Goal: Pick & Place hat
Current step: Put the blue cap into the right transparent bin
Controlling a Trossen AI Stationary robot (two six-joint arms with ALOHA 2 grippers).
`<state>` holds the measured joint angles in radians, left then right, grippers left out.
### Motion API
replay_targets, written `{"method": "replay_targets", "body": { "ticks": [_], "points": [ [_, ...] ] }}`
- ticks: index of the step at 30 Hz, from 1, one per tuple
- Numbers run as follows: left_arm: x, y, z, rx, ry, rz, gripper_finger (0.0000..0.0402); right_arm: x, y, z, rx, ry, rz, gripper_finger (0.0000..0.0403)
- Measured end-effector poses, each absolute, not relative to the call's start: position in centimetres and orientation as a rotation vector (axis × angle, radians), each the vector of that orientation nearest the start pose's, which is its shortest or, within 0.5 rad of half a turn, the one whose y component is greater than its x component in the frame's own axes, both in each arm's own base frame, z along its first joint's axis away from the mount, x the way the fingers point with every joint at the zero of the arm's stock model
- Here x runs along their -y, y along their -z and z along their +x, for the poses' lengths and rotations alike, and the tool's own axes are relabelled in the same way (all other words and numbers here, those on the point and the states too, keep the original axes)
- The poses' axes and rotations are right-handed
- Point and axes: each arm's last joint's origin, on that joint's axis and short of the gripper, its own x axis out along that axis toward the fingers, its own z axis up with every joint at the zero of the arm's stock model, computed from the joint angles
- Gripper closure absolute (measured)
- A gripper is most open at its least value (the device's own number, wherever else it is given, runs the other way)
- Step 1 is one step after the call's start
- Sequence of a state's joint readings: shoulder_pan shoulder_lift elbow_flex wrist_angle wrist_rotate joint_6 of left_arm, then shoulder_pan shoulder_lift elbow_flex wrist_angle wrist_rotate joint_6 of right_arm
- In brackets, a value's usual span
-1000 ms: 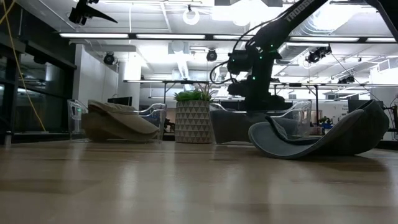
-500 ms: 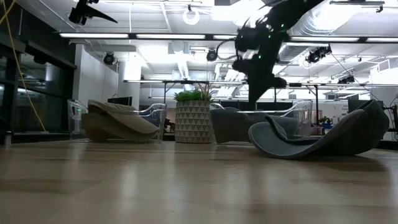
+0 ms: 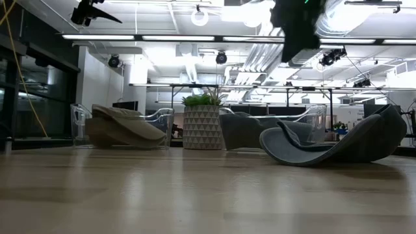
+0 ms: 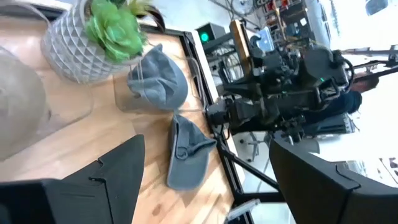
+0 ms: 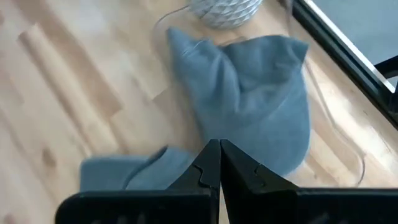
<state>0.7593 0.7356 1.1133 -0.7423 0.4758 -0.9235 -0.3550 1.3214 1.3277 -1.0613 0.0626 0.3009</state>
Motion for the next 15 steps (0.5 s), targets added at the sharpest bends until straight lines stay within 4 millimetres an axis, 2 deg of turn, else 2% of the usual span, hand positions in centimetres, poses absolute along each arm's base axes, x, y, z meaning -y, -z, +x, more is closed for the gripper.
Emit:
{"method": "replay_targets", "body": {
  "ticks": [4,9,15],
  "points": [
    [-7.0,-39.4,9.4,-0.171,-0.353,-1.121,0.0099,5.2,-34.5,22.3,-1.006,0.517,0.368,0.0403],
    [-6.9,-39.4,9.5,-0.193,-0.304,-1.108,0.0099,1.2,-34.4,22.0,-1.066,0.471,0.299,0.0403],
    [-7.2,-39.2,10.0,-0.226,-0.26,-1.122,0.0099,-2.3,-34.1,21.7,-1.079,0.453,0.229,0.0403]
  ]
}}
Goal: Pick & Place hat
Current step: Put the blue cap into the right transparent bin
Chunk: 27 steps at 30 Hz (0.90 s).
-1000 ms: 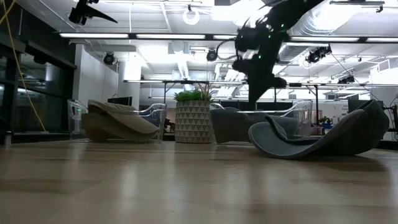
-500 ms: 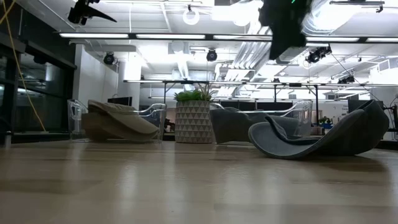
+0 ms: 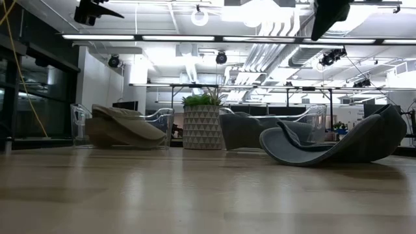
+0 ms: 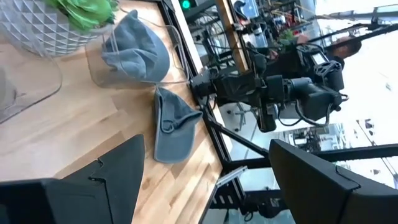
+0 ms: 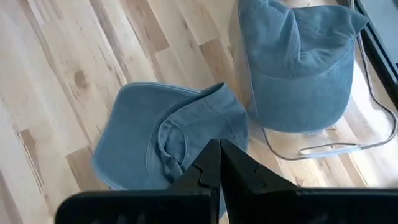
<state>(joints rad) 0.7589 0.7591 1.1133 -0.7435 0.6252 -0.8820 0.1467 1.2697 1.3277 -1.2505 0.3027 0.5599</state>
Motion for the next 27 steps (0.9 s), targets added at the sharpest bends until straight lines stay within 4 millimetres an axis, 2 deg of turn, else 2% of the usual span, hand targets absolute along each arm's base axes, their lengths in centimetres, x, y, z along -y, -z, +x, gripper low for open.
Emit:
{"method": "replay_targets", "body": {
  "ticks": [13,21,27],
  "points": [
    [-7.5,-39.0,10.5,-0.258,-0.223,-1.146,0.0099,-6.1,-33.4,19.7,-1.156,0.436,0.12,0.0403],
    [-7.6,-39.0,10.5,-0.244,-0.256,-1.22,0.0099,-8.2,-29.3,18.7,-1.272,0.336,0.025,0.0403],
    [-7.2,-38.9,10.9,-0.252,-0.261,-1.246,0.0099,-9.5,-27.1,18.1,-1.306,0.248,-0.044,0.0403]
  ]
}}
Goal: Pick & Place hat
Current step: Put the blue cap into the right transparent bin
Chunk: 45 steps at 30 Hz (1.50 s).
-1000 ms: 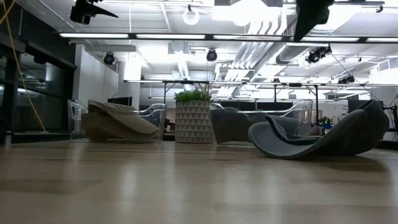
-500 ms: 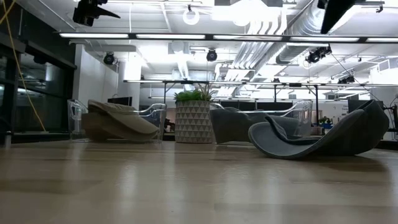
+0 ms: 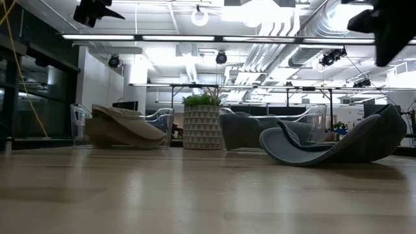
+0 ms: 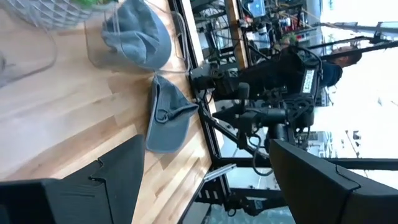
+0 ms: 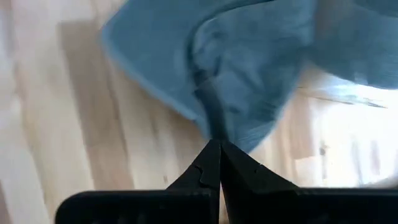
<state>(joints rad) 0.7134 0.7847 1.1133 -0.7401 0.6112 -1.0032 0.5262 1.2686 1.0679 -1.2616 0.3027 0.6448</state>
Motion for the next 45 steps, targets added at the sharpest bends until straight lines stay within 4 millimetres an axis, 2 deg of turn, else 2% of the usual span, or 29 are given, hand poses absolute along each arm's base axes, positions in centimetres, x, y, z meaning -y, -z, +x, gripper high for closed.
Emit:
{"method": "replay_targets", "body": {
  "ticks": [6,10,15,21,25,31,36,42,45],
  "points": [
    [-6.5,-38.6,13.7,-0.293,-0.262,-1.243,0.0099,-10.2,-25.7,17.9,-1.359,0.075,-0.07,0.0399],
    [-5.7,-38.4,15.9,-0.309,-0.256,-1.219,0.0099,-10.4,-25.0,17.8,-1.384,-0.009,-0.093,0.0374],
    [-4.6,-37.4,18.7,-0.373,-0.265,-1.212,0.0099,-10.2,-24.5,17.7,-1.388,-0.003,-0.138,0.0304],
    [-3.4,-35.6,22.0,-0.472,-0.283,-1.205,0.0099,-10.1,-24.5,18.1,-1.31,0.02,-0.26,0.0206],
    [-2.5,-34.3,24.5,-0.513,-0.269,-1.21,0.0099,-9.9,-24.6,18.1,-1.294,0.044,-0.315,0.0164],
    [-1.6,-32.6,27.8,-0.529,-0.232,-1.211,0.0099,-9.9,-24.4,18.2,-1.301,0.048,-0.323,0.0151],
    [-1.4,-31.2,29.8,-0.536,-0.213,-1.221,0.0099,-10.4,-23.4,18.9,-1.342,0.057,-0.304,0.015],
    [-1.4,-30.7,30.3,-0.558,-0.215,-1.231,0.0099,-10.7,-22.7,19.6,-1.317,0.244,-0.121,0.015],
    [-1.4,-30.6,30.3,-0.56,-0.215,-1.225,0.0099,-11.0,-22.7,19.8,-1.284,0.233,-0.104,0.015]
  ]
}}
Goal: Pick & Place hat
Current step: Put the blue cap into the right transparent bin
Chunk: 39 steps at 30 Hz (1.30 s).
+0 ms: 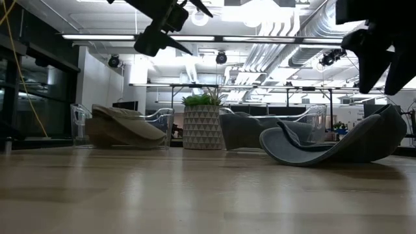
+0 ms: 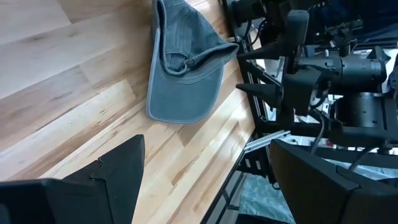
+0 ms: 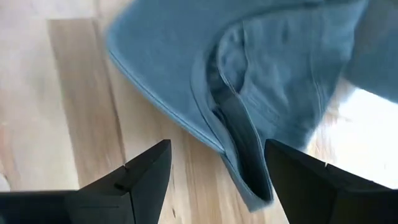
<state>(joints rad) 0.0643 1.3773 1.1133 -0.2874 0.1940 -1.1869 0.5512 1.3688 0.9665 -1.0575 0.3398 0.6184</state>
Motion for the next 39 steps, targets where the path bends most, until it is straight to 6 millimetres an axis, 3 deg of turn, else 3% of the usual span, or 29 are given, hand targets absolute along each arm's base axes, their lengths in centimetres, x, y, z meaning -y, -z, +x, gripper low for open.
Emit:
{"method": "replay_targets", "body": {
  "ticks": [5,10,21,30,39],
  "points": [
    [-1.4,-30.6,30.3,-0.56,-0.212,-1.215,0.0099,-11.8,-22.7,20.2,-1.24,0.09,-0.26,0.015],
    [-1.4,-30.6,30.3,-0.56,-0.211,-1.212,0.0099,-12.2,-21.5,21.3,-1.262,0.032,-0.297,0.015],
    [-1.4,-30.6,30.3,-0.566,-0.201,-1.213,0.0099,-12.7,-18.2,23.0,-1.354,0.025,-0.405,0.015],
    [-1.3,-30.6,30.3,-0.575,-0.188,-1.217,0.0099,-12.0,-16.4,24.3,-1.406,0.104,-0.349,0.0153],
    [-1.3,-30.6,30.3,-0.576,-0.187,-1.22,0.0099,-10.4,-16.3,24.8,-1.438,0.163,-0.301,0.0223]
  ]
}}
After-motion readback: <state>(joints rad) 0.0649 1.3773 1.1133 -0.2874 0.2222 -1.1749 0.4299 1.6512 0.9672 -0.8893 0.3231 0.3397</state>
